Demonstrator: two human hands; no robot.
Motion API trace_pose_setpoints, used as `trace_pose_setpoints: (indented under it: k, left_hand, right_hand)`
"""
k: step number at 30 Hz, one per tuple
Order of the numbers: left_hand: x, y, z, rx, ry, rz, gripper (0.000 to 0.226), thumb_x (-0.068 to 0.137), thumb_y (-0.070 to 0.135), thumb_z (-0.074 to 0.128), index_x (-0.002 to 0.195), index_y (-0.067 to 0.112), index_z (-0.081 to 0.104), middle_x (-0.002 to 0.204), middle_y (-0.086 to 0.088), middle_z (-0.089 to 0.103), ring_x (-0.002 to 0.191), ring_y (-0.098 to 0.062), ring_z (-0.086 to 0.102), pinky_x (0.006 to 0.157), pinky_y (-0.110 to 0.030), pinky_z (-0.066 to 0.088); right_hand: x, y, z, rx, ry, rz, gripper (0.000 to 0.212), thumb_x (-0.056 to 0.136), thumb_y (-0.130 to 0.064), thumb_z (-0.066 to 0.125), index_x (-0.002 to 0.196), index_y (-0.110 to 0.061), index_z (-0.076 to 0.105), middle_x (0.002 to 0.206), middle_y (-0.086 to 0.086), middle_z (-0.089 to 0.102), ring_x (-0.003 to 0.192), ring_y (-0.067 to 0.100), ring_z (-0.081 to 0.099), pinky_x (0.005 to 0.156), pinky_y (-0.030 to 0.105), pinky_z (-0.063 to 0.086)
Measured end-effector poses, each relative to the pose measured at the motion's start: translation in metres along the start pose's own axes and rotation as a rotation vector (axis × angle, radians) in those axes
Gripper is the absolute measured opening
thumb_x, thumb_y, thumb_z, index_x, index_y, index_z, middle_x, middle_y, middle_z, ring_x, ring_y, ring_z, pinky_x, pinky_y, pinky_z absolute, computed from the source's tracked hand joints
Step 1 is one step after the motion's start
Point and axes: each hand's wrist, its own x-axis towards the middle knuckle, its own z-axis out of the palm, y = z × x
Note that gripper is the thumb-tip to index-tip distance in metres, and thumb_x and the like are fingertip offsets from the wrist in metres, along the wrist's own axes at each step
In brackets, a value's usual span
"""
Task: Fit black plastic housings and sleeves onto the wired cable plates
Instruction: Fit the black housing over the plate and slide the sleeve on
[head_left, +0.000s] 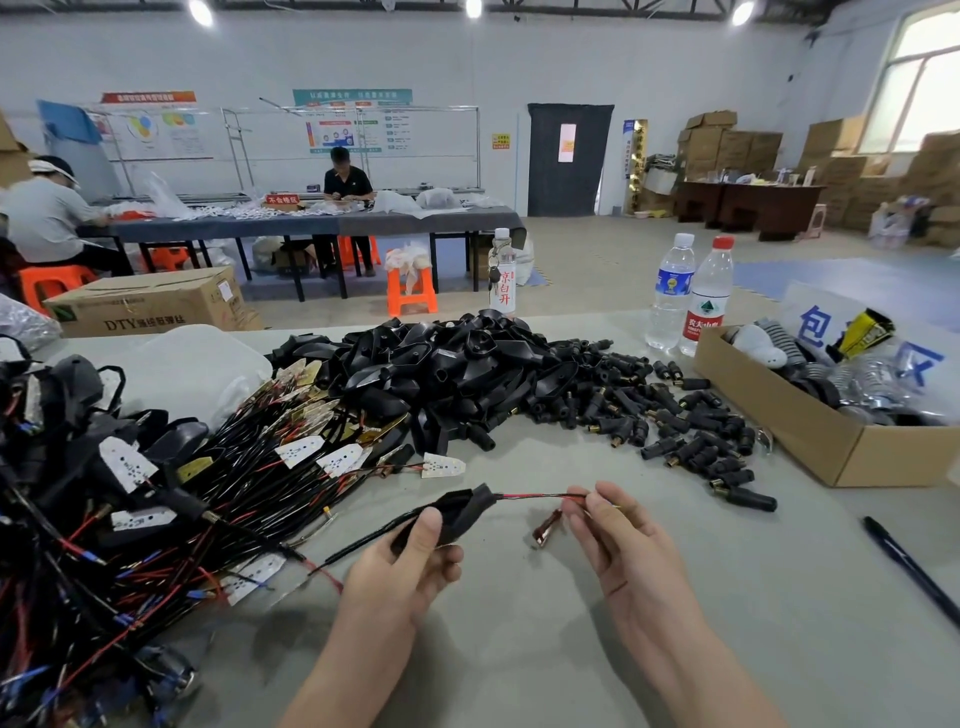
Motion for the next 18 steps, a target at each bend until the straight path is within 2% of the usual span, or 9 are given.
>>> trace_pose_setpoints:
  k: [9,14,18]
  left_hand:
    - [0.0,0.008,-0.007,-0.104,0.073,-0.002,0.04,0.079,0.028,0.065,0.103,-0.003,0.066,0.083,-0.013,0.071,0.066,-0.015,0.064,0.056,-0.022,0.057]
    - [0.002,0.016,-0.012,-0.117,0.152,0.022,0.036,0.077,0.029,0.068,0.102,0.002,0.067,0.086,-0.011,0.072,0.067,-0.015,0.064,0.057,-0.022,0.058]
    - [0.004,0.016,-0.014,-0.092,0.156,0.029,0.034,0.08,0.026,0.069,0.102,0.0,0.065,0.082,-0.01,0.073,0.061,-0.013,0.066,0.056,-0.023,0.057]
  right_hand:
    - [0.013,-0.024,-0.017,0.08,0.154,-0.121,0.017,0.095,0.004,0.055,0.107,-0.008,0.059,0.086,0.013,0.077,0.081,0.019,0.076,0.067,0.022,0.06]
    - [0.019,-0.037,-0.027,0.127,0.236,-0.16,0.018,0.096,0.005,0.054,0.098,-0.012,0.058,0.076,0.009,0.076,0.072,0.016,0.075,0.063,0.021,0.06]
    - [0.021,-0.047,-0.034,0.169,0.282,-0.184,0.019,0.096,0.003,0.054,0.093,-0.015,0.057,0.072,0.005,0.075,0.068,0.013,0.074,0.062,0.02,0.059]
